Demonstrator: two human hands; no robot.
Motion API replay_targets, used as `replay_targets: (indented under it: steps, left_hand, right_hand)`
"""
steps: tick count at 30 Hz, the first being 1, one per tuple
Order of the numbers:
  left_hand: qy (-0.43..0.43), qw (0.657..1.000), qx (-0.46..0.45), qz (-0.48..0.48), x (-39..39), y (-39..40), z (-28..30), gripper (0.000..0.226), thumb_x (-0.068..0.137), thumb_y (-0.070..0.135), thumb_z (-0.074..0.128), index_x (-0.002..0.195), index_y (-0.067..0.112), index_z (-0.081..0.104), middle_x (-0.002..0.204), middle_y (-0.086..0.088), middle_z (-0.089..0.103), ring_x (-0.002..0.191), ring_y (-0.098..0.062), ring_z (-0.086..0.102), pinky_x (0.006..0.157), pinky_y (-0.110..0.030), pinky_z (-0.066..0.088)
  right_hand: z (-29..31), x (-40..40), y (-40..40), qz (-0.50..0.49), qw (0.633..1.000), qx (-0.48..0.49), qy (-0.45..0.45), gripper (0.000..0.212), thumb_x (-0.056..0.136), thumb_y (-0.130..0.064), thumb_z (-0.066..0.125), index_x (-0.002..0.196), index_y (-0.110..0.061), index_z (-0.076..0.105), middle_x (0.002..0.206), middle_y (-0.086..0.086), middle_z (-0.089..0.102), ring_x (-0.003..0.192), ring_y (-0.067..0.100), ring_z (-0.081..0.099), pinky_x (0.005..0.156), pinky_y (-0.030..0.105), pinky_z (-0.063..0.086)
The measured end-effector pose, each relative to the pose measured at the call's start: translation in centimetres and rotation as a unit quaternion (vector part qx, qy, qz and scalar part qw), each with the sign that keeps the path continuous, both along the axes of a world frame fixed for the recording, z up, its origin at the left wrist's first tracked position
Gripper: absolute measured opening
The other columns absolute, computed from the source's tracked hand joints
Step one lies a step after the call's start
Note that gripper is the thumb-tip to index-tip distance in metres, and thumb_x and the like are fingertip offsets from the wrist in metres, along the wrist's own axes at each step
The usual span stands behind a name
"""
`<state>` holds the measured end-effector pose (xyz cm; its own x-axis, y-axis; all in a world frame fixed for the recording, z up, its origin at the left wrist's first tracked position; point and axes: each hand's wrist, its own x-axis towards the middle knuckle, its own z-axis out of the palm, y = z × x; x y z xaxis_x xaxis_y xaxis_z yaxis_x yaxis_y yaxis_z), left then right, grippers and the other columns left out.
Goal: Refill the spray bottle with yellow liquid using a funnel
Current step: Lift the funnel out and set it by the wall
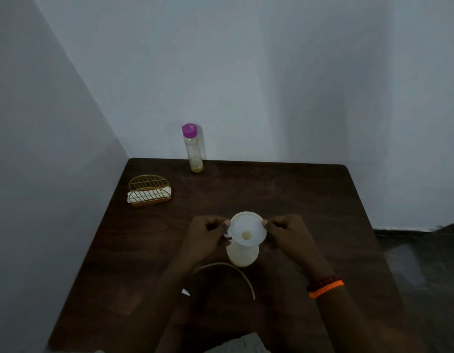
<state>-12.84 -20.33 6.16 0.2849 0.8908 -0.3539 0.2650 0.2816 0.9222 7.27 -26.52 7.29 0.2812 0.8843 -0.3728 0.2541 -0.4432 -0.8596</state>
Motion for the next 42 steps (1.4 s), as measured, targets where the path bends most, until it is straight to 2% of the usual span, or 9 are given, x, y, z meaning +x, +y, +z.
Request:
replay_targets:
  steps: [3, 7, 12, 21, 28, 31, 33, 35, 42]
  left_hand:
    - [0.0, 1.0, 0.002, 0.016, 0.2, -0.1, -0.1, 0.015, 0.096, 0.011, 0.063, 0.097, 0.012, 0.078, 0.087, -0.003, 0.077, 0.078, -0.019, 0.075, 0.067, -0.026, 0.06]
    - [0.012, 1.0, 0.013, 0.02, 0.3, 0.0, 0.3, 0.015, 0.095, 0.011, 0.063, 0.095, 0.014, 0.078, 0.084, 0.0, 0.078, 0.076, -0.015, 0.074, 0.066, -0.022, 0.058]
    - [0.002, 1.0, 0.018, 0.018, 0.1, 0.6, 1.0, 0.017, 0.095, 0.012, 0.064, 0.089, 0.019, 0.078, 0.083, 0.001, 0.078, 0.077, -0.018, 0.075, 0.077, -0.038, 0.062]
    - [-0.027, 0.996, 0.087, 0.016, -0.6, 2.9, 2.2, 0.014, 0.094, 0.016, 0.065, 0.101, 0.017, 0.077, 0.089, 0.001, 0.078, 0.081, -0.016, 0.075, 0.074, -0.027, 0.061]
    - [0.115, 0.968, 0.217, -0.058, -0.5, 9.7, -0.2, 0.021, 0.094, 0.022, 0.067, 0.113, 0.022, 0.075, 0.102, 0.01, 0.075, 0.091, 0.0, 0.068, 0.078, -0.014, 0.053]
    - [0.166, 0.955, 0.233, -0.077, 0.0, 13.2, -2.1, 0.024, 0.091, 0.021, 0.069, 0.115, 0.022, 0.074, 0.107, 0.007, 0.075, 0.095, 0.003, 0.066, 0.085, -0.015, 0.053]
    - [0.189, 0.948, 0.243, -0.084, 0.5, 15.6, -3.4, 0.024, 0.091, 0.017, 0.07, 0.114, 0.019, 0.074, 0.11, 0.004, 0.075, 0.095, 0.004, 0.063, 0.081, -0.005, 0.049]
    - [0.211, 0.943, 0.244, -0.084, 1.0, 17.8, -4.8, 0.024, 0.091, 0.014, 0.069, 0.114, 0.016, 0.074, 0.112, 0.001, 0.075, 0.096, 0.004, 0.06, 0.073, 0.0, 0.044]
    - [0.245, 0.946, 0.206, -0.052, 2.0, 22.5, -10.7, 0.024, 0.09, 0.02, 0.07, 0.113, 0.017, 0.074, 0.113, 0.0, 0.074, 0.098, -0.004, 0.065, 0.078, -0.006, 0.045]
  right_hand:
    - [0.0, -0.2, 0.0, -0.005, 1.0, 0.014, 0.019, 0.023, 0.1, -0.015, 0.057, 0.094, -0.003, 0.075, 0.081, 0.014, 0.076, 0.069, 0.029, 0.075, 0.074, 0.049, 0.062]
    - [0.1, -0.3, 0.2, -0.009, 0.999, 0.017, 0.028, 0.023, 0.1, -0.017, 0.057, 0.096, -0.003, 0.074, 0.082, 0.014, 0.077, 0.07, 0.027, 0.075, 0.077, 0.05, 0.062]
    - [0.9, 0.0, 0.8, -0.001, 0.999, 0.03, 0.036, 0.023, 0.101, -0.016, 0.056, 0.1, -0.003, 0.074, 0.082, 0.015, 0.077, 0.07, 0.029, 0.075, 0.076, 0.051, 0.062]
    - [2.6, 0.7, 3.8, 0.049, 0.997, 0.063, 0.013, 0.019, 0.099, -0.019, 0.058, 0.106, -0.009, 0.073, 0.093, 0.007, 0.076, 0.073, 0.024, 0.075, 0.071, 0.039, 0.063]
    - [0.1, 2.1, 10.0, 0.095, 0.99, 0.095, -0.031, 0.024, 0.098, -0.013, 0.059, 0.12, -0.013, 0.071, 0.103, 0.0, 0.074, 0.08, 0.02, 0.073, 0.066, 0.034, 0.063]
    - [-2.4, 2.7, 13.6, 0.1, 0.99, 0.08, -0.056, 0.026, 0.097, -0.014, 0.062, 0.121, -0.013, 0.072, 0.105, 0.003, 0.074, 0.081, 0.024, 0.073, 0.066, 0.037, 0.064]
    - [-4.2, 2.9, 16.0, 0.092, 0.991, 0.072, -0.065, 0.024, 0.096, -0.015, 0.064, 0.118, -0.014, 0.073, 0.102, 0.003, 0.075, 0.078, 0.026, 0.074, 0.066, 0.039, 0.063]
    - [-6.1, 2.9, 18.6, 0.074, 0.993, 0.067, -0.07, 0.024, 0.093, -0.015, 0.067, 0.116, -0.015, 0.075, 0.103, 0.005, 0.076, 0.081, 0.021, 0.073, 0.069, 0.035, 0.063]
    - [-10.8, 2.8, 24.7, 0.059, 0.992, 0.058, -0.096, 0.025, 0.09, -0.014, 0.071, 0.114, -0.015, 0.076, 0.11, 0.004, 0.075, 0.093, 0.016, 0.07, 0.074, 0.022, 0.055]
